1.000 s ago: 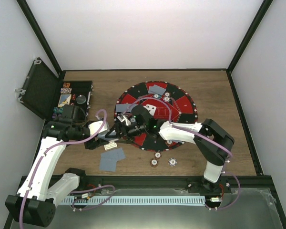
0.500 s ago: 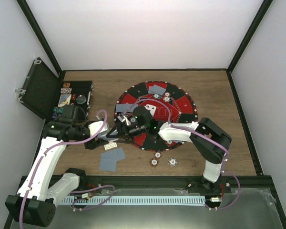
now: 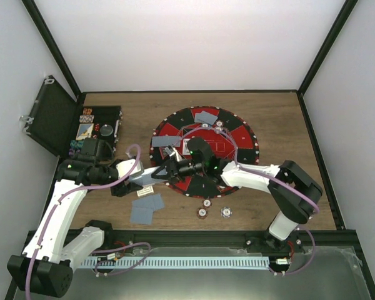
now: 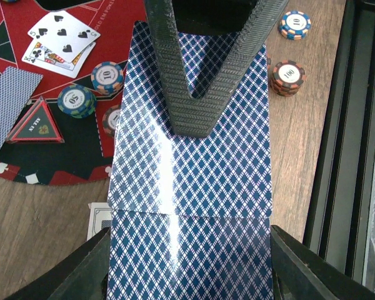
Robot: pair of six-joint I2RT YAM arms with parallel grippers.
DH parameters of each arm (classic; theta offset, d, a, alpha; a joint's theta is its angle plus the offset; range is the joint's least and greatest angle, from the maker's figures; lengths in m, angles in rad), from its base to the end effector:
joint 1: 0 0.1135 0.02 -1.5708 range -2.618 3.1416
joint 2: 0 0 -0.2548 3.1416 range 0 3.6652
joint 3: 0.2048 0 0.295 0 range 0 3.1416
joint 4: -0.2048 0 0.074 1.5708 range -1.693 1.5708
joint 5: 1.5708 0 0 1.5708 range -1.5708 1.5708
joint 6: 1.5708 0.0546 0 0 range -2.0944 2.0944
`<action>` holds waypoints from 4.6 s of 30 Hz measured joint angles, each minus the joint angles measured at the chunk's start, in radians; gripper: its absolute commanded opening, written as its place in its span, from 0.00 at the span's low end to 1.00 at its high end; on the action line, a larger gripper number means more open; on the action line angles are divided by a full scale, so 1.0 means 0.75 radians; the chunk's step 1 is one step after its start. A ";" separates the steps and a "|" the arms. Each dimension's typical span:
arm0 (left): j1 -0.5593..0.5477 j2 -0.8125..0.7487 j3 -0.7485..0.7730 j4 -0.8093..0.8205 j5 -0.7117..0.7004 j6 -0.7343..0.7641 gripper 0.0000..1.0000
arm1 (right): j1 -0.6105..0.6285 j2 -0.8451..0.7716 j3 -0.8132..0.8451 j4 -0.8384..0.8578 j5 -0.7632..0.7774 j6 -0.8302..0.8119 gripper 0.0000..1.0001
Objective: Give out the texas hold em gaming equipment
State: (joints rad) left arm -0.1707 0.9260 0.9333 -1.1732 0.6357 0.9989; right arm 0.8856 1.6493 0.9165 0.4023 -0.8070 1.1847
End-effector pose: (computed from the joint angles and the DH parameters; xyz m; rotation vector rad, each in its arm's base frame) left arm 0.1933 -0.0662 0.2708 1.5041 1.9694 -0.5405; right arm 0.2229 0.3351 0.1826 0.3581 -2.4288 -1.9539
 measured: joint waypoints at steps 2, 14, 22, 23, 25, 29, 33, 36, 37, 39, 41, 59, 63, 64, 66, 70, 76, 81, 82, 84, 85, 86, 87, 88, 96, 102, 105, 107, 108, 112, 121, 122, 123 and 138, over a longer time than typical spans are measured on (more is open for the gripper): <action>0.000 -0.001 0.000 0.003 0.007 0.000 0.05 | 0.000 -0.019 0.000 -0.033 0.011 -0.012 0.12; 0.000 -0.002 -0.001 -0.003 -0.003 -0.001 0.05 | -0.110 -0.173 0.008 -0.335 0.051 -0.191 0.01; 0.000 -0.003 -0.001 -0.002 0.002 -0.001 0.05 | -0.271 -0.123 0.357 -0.958 0.427 -0.628 0.01; 0.000 -0.003 -0.001 -0.002 0.002 -0.001 0.05 | -0.275 -0.088 0.439 -1.027 0.520 -0.689 0.01; 0.000 -0.003 -0.001 -0.002 0.001 0.000 0.05 | -0.275 -0.007 0.581 -1.145 0.739 -0.808 0.01; 0.000 -0.003 -0.001 -0.002 0.002 -0.001 0.05 | -0.269 0.156 0.712 -1.309 1.185 -0.976 0.01; 0.000 -0.002 -0.001 -0.001 0.002 -0.001 0.05 | -0.252 0.364 0.796 -1.398 1.622 -1.112 0.01; 0.000 -0.002 -0.001 -0.001 0.001 -0.001 0.05 | -0.231 0.478 0.797 -1.394 1.899 -1.235 0.01; 0.000 -0.003 -0.001 -0.001 0.001 -0.001 0.05 | -0.221 0.505 0.797 -1.383 1.976 -1.278 0.01; 0.000 -0.004 -0.001 -0.001 0.000 0.000 0.04 | -0.199 0.541 0.790 -1.340 2.104 -1.359 0.01; 0.000 -0.010 -0.001 -0.001 -0.001 0.001 0.04 | -0.181 0.557 0.781 -1.294 2.189 -1.424 0.04; 0.000 -0.017 -0.001 0.002 0.002 0.001 0.05 | -0.085 0.485 0.531 -1.221 2.001 -1.479 0.75; 0.000 -0.017 -0.001 0.002 0.003 0.001 0.05 | -0.085 0.354 0.505 -1.254 1.895 -1.442 0.88; 0.000 -0.017 -0.001 0.002 0.004 0.001 0.05 | -0.085 0.315 0.504 -1.257 1.867 -1.434 0.90; 0.000 -0.017 -0.001 0.002 0.007 0.000 0.05 | -0.085 0.241 0.503 -1.265 1.809 -1.407 0.95; 0.000 -0.017 -0.001 0.002 0.013 0.000 0.05 | -0.087 0.097 0.504 -1.279 1.637 -1.311 1.00; 0.000 -0.017 -0.001 0.002 0.013 0.000 0.05 | -0.109 -0.121 0.506 -1.224 1.119 -1.061 1.00; 0.000 -0.017 -0.001 0.002 0.016 -0.001 0.05 | -0.112 -0.221 0.440 -1.022 0.679 -0.823 1.00; 0.000 -0.017 -0.001 0.003 0.018 -0.001 0.05 | -0.111 -0.235 0.404 -0.972 0.600 -0.773 1.00; 0.000 -0.017 -0.001 0.003 0.022 -0.001 0.05 | -0.101 -0.244 0.343 -0.896 0.479 -0.687 1.00; 0.000 -0.017 -0.001 0.004 0.023 -0.001 0.05 | -0.091 -0.243 0.321 -0.875 0.437 -0.655 1.00; 0.000 -0.017 -0.001 0.006 0.023 -0.001 0.05 | -0.082 -0.239 0.309 -0.865 0.404 -0.626 1.00; 0.000 -0.017 -0.001 0.007 0.023 -0.001 0.05 | -0.073 -0.234 0.302 -0.853 0.376 -0.606 1.00; 0.000 -0.017 -0.001 0.007 0.023 -0.001 0.05 | -0.060 -0.228 0.298 -0.830 0.341 -0.580 1.00; 0.000 -0.016 -0.001 0.008 0.027 -0.001 0.05 | 0.007 -0.216 0.227 -0.655 0.194 -0.457 1.00; 0.000 -0.016 -0.001 0.008 0.028 -0.001 0.05 | 0.047 -0.139 0.220 -0.592 0.158 -0.408 1.00; 0.000 -0.016 -0.001 0.007 0.027 -0.001 0.05 | 0.060 -0.107 0.220 -0.569 0.149 -0.394 1.00; 0.000 -0.016 -0.001 0.007 0.027 -0.001 0.05 | 0.063 -0.081 0.220 -0.552 0.145 -0.382 1.00; 0.000 -0.016 -0.001 0.007 0.027 -0.001 0.05 | 0.063 -0.069 0.220 -0.544 0.141 -0.375 1.00; 0.000 -0.016 -0.001 0.007 0.027 -0.001 0.05 | 0.067 -0.014 0.220 -0.469 0.113 -0.330 1.00; 0.000 -0.016 -0.001 0.007 0.027 -0.001 0.05 | 0.116 0.129 0.242 -0.341 0.057 -0.237 0.94; 0.000 -0.016 -0.001 0.007 0.027 -0.001 0.05 | 0.117 0.140 0.245 -0.331 0.054 -0.230 0.93; 0.000 -0.016 -0.001 0.007 0.027 -0.001 0.05 | 0.117 0.150 0.248 -0.323 0.053 -0.225 0.92; 0.000 -0.016 -0.001 0.007 0.027 0.000 0.05 | 0.098 0.221 0.279 -0.263 0.034 -0.170 0.83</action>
State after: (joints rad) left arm -0.1707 0.9142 0.9329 -1.1683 0.6559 0.9989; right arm 0.9592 1.8149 1.1255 0.2047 -0.7815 1.0573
